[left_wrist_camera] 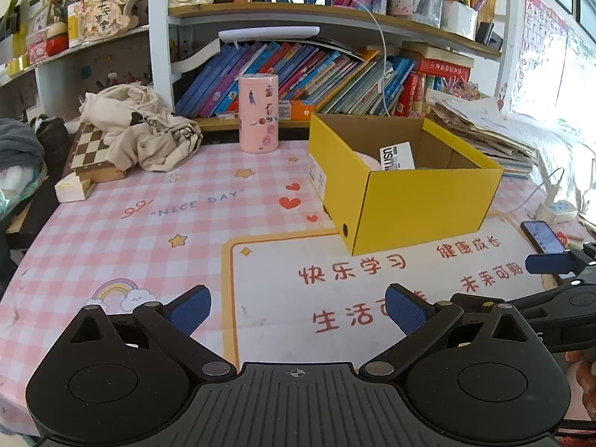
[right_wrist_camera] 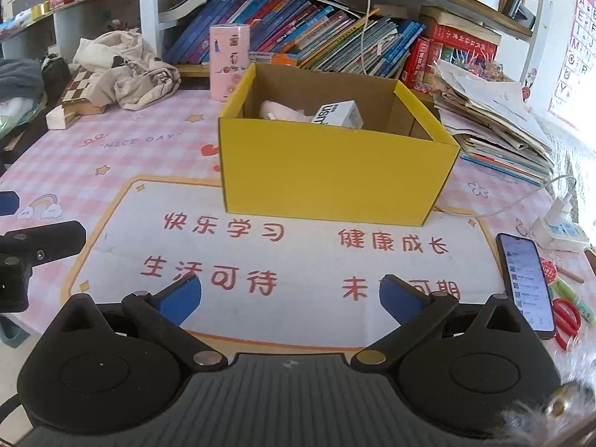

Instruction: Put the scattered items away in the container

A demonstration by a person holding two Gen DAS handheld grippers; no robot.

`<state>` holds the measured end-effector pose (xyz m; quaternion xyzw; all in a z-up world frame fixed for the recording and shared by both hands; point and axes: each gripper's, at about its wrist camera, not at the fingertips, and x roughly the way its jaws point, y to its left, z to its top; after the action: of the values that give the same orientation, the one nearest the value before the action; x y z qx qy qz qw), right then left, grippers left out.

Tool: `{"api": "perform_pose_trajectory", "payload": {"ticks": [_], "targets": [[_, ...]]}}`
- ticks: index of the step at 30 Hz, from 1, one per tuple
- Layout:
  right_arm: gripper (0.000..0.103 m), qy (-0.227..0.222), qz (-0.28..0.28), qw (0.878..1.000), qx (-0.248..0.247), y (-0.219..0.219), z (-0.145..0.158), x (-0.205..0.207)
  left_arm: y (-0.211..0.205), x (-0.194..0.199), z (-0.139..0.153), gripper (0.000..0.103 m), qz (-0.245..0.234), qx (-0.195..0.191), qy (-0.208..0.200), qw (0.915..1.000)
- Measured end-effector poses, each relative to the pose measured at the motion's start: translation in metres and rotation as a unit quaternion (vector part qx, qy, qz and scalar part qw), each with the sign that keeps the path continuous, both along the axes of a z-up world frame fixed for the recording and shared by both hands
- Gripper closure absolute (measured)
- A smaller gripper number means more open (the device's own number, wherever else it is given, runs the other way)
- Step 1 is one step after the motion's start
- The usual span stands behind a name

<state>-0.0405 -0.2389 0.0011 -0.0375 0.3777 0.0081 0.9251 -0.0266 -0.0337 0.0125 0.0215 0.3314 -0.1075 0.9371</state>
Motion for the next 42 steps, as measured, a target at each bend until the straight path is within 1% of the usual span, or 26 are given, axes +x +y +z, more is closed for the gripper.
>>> {"api": "perform_pose_trajectory", "payload": {"ticks": [12, 22, 32, 42], "targets": [[0.0, -0.003, 0.003, 1.0, -0.004, 0.016, 0.001, -0.004, 0.015, -0.002, -0.002, 0.001, 0.005, 0.002, 0.006, 1.0], [0.0, -0.004, 0.004, 1.0, -0.005, 0.017, 0.001, -0.003, 0.022, -0.001, -0.002, 0.0, 0.006, 0.003, 0.005, 1.0], [0.0, -0.007, 0.0, 1.0, -0.009, 0.023, 0.004, -0.001, 0.027, 0.002, -0.003, 0.0, 0.003, -0.014, 0.01, 0.9998], [0.0, -0.003, 0.0, 1.0, -0.012, 0.025, 0.002, 0.005, 0.025, 0.006, -0.006, 0.0, -0.006, -0.012, 0.018, 0.9998]]}}
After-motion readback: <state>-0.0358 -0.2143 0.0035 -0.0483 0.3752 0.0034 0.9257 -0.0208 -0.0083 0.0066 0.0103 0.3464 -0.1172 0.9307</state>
